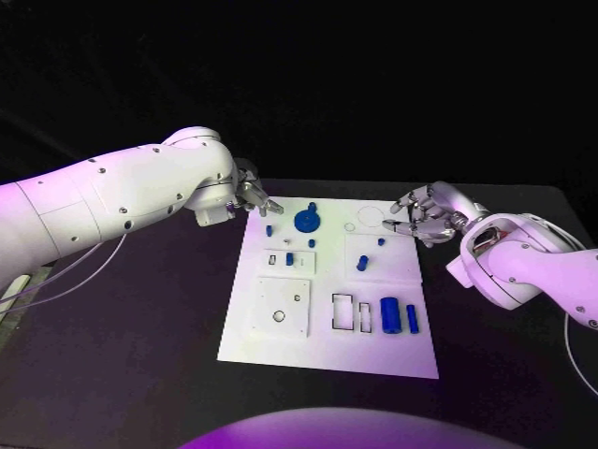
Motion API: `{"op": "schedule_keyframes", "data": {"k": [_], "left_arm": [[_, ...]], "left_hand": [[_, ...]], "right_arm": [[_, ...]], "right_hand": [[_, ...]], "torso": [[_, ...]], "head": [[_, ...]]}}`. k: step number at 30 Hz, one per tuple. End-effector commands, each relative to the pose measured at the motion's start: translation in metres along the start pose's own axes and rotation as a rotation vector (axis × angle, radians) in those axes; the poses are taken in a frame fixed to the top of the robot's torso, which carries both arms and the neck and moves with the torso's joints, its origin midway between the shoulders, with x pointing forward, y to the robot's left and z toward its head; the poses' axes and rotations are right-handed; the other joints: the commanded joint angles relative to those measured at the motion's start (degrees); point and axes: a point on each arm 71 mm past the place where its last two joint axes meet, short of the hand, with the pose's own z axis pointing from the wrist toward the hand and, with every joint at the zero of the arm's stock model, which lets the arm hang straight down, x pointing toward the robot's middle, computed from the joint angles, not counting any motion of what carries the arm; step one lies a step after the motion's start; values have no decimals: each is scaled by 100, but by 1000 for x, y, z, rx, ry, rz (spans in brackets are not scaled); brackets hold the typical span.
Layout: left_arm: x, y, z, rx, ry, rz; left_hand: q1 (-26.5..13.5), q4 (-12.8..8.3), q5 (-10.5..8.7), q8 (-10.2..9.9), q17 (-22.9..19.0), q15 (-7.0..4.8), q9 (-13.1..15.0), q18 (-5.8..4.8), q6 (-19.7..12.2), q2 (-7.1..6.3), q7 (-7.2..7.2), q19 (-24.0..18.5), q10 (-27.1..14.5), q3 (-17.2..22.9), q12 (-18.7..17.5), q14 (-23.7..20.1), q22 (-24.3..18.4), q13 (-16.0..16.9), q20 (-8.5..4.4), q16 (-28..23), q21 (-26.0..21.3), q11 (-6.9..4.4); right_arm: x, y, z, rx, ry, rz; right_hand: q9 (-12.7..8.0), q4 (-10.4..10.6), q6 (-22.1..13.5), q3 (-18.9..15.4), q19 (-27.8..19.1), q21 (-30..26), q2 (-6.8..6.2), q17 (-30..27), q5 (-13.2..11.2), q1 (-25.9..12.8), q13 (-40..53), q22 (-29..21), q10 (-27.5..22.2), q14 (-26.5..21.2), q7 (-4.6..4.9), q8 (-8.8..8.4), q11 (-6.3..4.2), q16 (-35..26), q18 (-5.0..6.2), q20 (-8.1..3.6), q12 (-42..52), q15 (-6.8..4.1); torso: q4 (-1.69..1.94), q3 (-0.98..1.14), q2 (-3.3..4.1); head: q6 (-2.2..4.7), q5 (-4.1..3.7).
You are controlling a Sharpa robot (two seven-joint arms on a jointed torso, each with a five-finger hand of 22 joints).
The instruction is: Assemble the parts on the task board
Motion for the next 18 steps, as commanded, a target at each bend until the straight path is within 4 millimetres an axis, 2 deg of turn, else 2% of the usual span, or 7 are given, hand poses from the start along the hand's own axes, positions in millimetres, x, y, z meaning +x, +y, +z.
{"op": "schedule_keyframes", "data": {"k": [1, 7, 10, 13, 18], "left_arm": [[-5, -1, 2, 13, -69, 20], [-7, 0, 10, -15, -64, 49], [-4, 1, 14, -26, -35, 55], [0, 2, 19, -39, -2, 59], [8, 5, 25, -53, 46, 61]], "left_hand": [[25, -10, -33, -20, 1510, 45, -6, 7, -9, 52, 8, -9, 18, -30, -24, 606, 656, 16, 40, 21, -7, 21], [21, -9, -106, -30, 1510, 47, -13, 8, -9, 75, 8, -7, 30, -70, -18, 606, 658, 26, 43, 21, -12, 23], [14, -9, -202, -54, 1510, 52, -27, 11, -19, 91, 14, -14, 33, -129, -15, 606, 655, 28, 48, 21, -38, 28], [0, -6, -250, -66, 1510, 56, -34, 12, -21, 106, 17, -17, 32, -165, -12, 606, 656, 34, 51, 21, -46, 32], [6, -10, -236, -79, 1510, 58, -41, 11, -23, 127, 19, -15, 36, -176, -6, 606, 659, 46, 53, 21, -43, 33]], "right_arm": [[1, 2, 0, -15, 6, -10], [2, 2, 0, -16, 7, -9], [2, 2, 1, -16, 7, -9], [2, 3, 1, -17, 8, -9], [3, 3, 1, -18, 8, -8]], "right_hand": [[7, 7, -31, 39, 22, -30, -18, -8, 22, 43, -6, -3, -43, 134, -6, 9, 12, -37, 45, -10, -22, -13], [7, 7, -31, 39, 22, -30, -18, -8, 22, 43, -6, -3, -43, 134, -6, 9, 12, -37, 45, -10, -22, -13], [7, 7, -31, 39, 22, -30, -18, -8, 22, 43, -6, -3, -43, 134, -6, 9, 12, -37, 45, -10, -22, -13], [7, 7, -31, 39, 22, -30, -18, -8, 22, 43, -6, -3, -43, 134, -6, 9, 12, -37, 45, -10, -22, -13], [7, 7, -31, 39, 22, -30, -18, -8, 22, 43, -6, -3, -43, 134, -6, 9, 12, -37, 45, -10, -22, -13]], "torso": [[-6, 2, 11], [-8, 13, 6], [-11, 8, 13], [-14, 11, 10], [-17, 12, 4]], "head": [[11, 32], [-1, 50], [-12, 61], [-25, 66], [-37, 63]]}}
